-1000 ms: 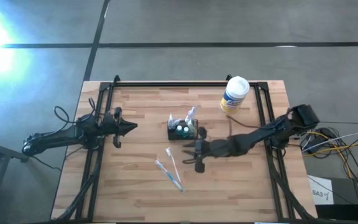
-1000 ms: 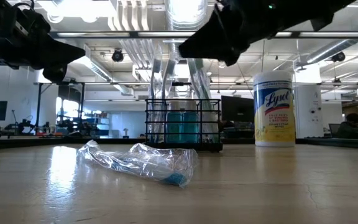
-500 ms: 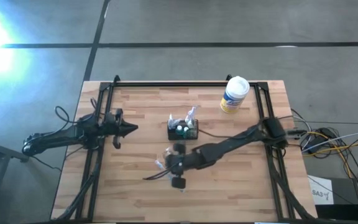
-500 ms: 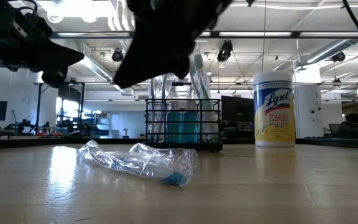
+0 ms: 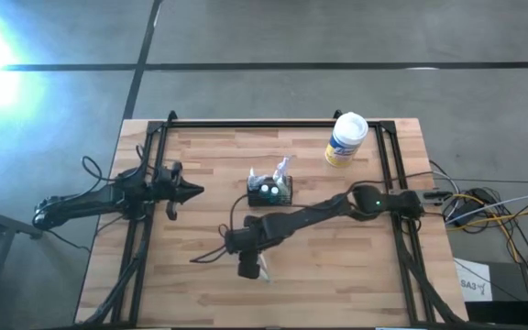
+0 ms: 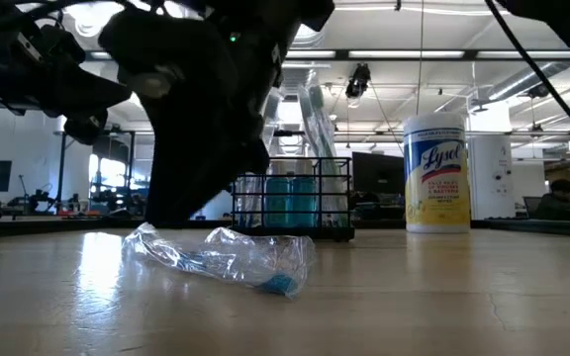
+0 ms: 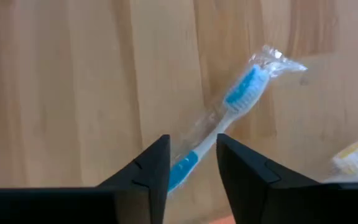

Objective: Pick & Place toothbrushing station
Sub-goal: Put the blue toothbrush into the black wire organizer

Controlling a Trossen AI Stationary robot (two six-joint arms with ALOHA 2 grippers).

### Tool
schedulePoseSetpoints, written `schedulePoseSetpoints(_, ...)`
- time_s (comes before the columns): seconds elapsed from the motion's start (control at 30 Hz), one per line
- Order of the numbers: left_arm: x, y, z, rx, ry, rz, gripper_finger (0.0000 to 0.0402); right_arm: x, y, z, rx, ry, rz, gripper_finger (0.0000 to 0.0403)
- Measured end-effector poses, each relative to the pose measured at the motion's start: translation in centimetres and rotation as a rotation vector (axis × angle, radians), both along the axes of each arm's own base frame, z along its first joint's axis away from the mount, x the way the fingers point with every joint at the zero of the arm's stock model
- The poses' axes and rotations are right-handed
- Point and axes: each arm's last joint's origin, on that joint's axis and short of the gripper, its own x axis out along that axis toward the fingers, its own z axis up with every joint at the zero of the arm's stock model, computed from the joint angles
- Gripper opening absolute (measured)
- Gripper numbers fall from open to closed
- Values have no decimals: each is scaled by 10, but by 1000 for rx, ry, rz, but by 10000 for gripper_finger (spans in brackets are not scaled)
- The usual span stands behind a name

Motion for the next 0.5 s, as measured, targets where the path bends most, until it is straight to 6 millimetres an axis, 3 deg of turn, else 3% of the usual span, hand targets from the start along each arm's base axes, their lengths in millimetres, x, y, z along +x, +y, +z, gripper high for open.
schedulePoseSetpoints(0.27, 0, -1, -1, -30, 5, -25, 21, 6, -1, -14, -25, 68, -7, 157)
schedulePoseSetpoints(0.5, 0, -1, -1, -34, 9, -31, 21, 6, -6, -21, -43, 85, 4, 135)
